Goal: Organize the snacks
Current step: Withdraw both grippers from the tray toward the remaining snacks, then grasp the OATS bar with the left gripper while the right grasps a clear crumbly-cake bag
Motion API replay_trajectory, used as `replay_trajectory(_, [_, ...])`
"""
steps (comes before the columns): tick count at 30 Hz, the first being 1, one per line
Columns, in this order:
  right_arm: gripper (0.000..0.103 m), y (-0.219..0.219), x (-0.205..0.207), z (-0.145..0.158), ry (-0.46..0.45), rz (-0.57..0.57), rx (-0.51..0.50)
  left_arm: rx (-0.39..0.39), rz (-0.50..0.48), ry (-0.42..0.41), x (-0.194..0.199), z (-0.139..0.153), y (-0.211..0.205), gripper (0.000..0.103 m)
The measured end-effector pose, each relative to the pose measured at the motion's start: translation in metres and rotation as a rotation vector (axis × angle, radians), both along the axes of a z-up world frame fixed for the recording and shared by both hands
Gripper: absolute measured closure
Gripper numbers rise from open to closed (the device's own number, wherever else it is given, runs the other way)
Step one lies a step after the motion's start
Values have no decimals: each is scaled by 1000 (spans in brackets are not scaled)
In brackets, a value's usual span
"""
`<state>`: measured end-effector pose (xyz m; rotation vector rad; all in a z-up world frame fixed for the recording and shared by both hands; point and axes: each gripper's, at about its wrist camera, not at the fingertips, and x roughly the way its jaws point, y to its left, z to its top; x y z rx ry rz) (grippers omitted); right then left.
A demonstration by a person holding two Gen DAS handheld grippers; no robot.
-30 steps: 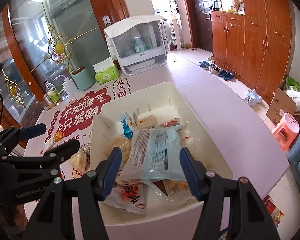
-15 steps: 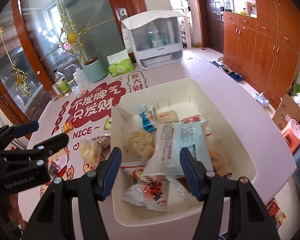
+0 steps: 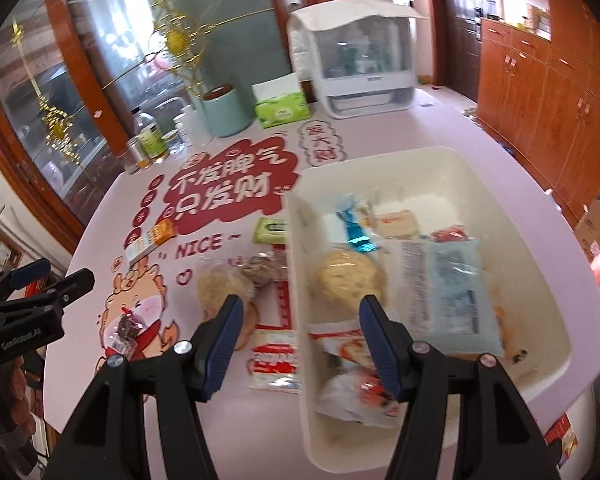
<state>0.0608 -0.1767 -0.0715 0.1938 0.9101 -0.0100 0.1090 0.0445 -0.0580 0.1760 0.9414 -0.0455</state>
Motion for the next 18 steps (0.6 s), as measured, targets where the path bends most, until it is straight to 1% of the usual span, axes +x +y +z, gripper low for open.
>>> replay_trajectory(2, [41,12,6,0,-4,31,-4,-2,23,3,5,-4,16,14])
replay_trajectory(4, [32,27,12,-3,-9,77,-9,-2,42,7,9,-8,31,14])
replay_trajectory(7, [31,49,25,-6,-25,132,-34,3,62,17,19,-14,52,14])
replay_trajectory(9, [31,65,36,-9,-35,173,-60,17,55,26,29,-19,64,14])
replay_trajectory(13, [28,96,57,-21,-37,245,-126,89,-13,40,56,-31,78,14])
replay_trajectory(16, [28,117,72,-39,-18,300,-190,165,-103,45,81,-44,79,14])
replay_trajectory(18, [28,129,83,-57,9,331,-249,209,-169,70,98,-58,77,14])
